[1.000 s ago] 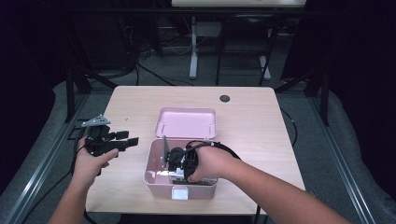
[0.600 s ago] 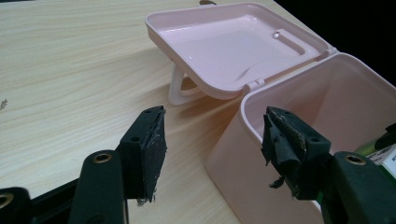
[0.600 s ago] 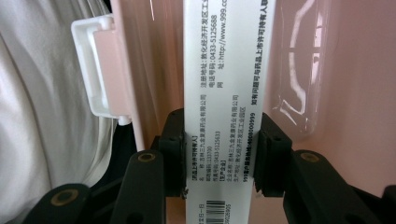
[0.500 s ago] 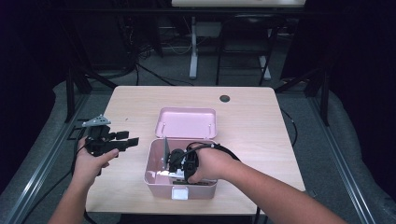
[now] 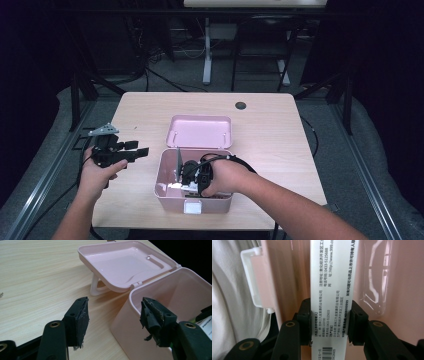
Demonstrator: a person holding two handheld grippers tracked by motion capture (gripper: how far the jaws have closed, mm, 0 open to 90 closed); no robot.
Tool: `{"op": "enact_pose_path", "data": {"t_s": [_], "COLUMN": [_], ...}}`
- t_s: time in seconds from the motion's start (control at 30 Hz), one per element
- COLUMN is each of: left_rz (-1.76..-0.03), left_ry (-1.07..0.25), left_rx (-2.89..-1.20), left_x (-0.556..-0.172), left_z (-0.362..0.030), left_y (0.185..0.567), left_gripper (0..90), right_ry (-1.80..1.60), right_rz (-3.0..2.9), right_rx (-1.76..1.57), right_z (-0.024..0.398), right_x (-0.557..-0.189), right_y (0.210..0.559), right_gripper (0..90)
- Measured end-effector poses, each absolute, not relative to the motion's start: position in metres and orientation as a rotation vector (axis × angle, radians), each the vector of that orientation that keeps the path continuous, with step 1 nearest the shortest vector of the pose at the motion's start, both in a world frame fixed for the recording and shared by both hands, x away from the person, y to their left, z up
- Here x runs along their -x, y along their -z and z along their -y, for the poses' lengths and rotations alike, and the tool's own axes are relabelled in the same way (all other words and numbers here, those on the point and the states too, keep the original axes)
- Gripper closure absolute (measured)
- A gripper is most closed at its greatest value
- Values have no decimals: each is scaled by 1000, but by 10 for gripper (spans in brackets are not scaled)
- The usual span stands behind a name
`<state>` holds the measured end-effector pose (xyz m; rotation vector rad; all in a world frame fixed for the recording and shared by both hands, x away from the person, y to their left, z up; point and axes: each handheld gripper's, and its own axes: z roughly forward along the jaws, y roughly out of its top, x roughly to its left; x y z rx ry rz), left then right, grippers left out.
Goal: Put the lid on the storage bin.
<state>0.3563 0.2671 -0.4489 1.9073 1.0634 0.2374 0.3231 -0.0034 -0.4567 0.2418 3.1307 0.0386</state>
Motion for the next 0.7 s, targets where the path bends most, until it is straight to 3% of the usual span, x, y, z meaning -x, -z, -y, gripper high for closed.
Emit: {"op": "enact_pose_path", "data": {"t_s": [0.7], "left_rz": [-1066], "left_ry": [-236], "left_rx": [-1909], "left_x": [-357], "left_z": [-267], "left_y": [451], "left_gripper": [393], "right_ry": [-6], "right_rz": [-3140], "right_rx": [-237], "right_z": [3], "right_x": [-324], "right_y": [468], "right_gripper": [608]}}
